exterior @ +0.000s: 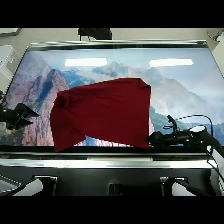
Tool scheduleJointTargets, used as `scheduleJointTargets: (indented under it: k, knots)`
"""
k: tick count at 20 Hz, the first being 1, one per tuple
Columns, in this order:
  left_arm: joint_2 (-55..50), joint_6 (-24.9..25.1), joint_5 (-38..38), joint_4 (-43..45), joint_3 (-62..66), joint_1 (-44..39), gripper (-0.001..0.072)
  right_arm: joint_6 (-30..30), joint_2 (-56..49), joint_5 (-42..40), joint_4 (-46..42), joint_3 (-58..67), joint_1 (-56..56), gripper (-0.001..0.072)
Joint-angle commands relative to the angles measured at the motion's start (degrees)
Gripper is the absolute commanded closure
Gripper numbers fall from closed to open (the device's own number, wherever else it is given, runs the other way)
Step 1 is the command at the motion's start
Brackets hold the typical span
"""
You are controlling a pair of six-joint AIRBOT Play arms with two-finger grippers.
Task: Fold the clothes and pants, and hang the long-sleeved shirts on hangers.
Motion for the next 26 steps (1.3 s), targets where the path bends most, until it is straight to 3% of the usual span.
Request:
scheduleJointTargets:
  k: [1,10,11,14,16,17,18,19,22,26]
  knots:
    - [0.2,-0.2,0.2,-0.6,-0.2,0.0,0.0157,-0.6,0.0,-3.2,1.4,-0.7,0.1,0.0190]
    - [0.1,-0.1,1.6,-0.6,-0.2,0.0,0.0156,0.7,0.0,-1.7,0.3,-4.5,0.1,0.0194]
    - [0.1,-0.1,1.6,-0.6,-0.2,0.0,0.0156,0.6,0.0,-2.4,0.5,-5.1,0.1,0.0237]
    - [0.1,-0.1,1.6,-0.6,-0.2,0.0,0.0157,0.4,0.0,-4.0,1.6,-5.7,0.1,0.0253]
    - [0.1,-0.1,1.7,-0.6,-0.2,0.0,0.0157,0.4,0.0,-5.4,1.7,-5.7,0.1,0.0390]
    - [0.1,-0.1,1.7,-0.6,-0.2,0.0,0.0157,-0.2,0.0,-5.6,2.6,-5.7,0.1,0.0486]
    - [0.1,-0.1,1.7,-0.6,-0.2,0.0,0.0157,-1.2,0.0,-5.6,3.4,-5.7,0.1,0.0631]
    - [0.1,0.1,1.7,-0.6,-0.2,0.0,0.0158,-2.4,0.0,-5.6,4.4,-5.7,0.1,0.0678]
    - [0.1,2.6,2.3,-0.5,-0.2,0.1,0.0158,-2.6,0.0,-5.5,5.4,-5.7,0.1,0.0679]
    - [-1.7,11.6,7.5,-1.5,-2.3,3.4,0.0158,-2.6,0.0,-2.4,5.6,-5.7,0.1,0.0679]
